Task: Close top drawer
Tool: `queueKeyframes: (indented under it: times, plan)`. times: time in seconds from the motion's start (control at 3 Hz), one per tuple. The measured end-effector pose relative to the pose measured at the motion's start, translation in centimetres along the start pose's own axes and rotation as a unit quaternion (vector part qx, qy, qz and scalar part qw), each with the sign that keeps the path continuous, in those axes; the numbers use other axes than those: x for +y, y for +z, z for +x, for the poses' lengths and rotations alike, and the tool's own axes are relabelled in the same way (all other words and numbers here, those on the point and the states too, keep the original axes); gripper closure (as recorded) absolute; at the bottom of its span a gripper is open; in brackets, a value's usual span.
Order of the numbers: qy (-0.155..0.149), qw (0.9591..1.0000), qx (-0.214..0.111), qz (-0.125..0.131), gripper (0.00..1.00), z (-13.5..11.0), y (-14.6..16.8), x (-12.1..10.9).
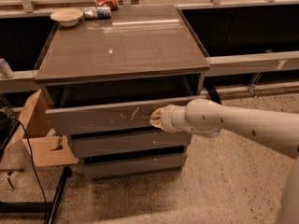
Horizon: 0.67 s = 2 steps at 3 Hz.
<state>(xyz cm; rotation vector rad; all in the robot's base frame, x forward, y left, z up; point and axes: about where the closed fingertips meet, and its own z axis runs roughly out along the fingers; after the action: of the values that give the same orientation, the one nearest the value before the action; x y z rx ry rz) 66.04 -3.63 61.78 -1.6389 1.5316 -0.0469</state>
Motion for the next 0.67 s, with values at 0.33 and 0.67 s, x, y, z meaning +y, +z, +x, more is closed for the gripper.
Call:
queueKeyframes:
  times: [0.33, 0.67]
  plan:
    - [-0.008, 1.0, 0.001, 0.0, 1.0, 0.0, 1.0, -0.9]
    - [-0.023, 0.9997, 0.005, -0.004, 1.0, -0.1, 2.9, -2.3]
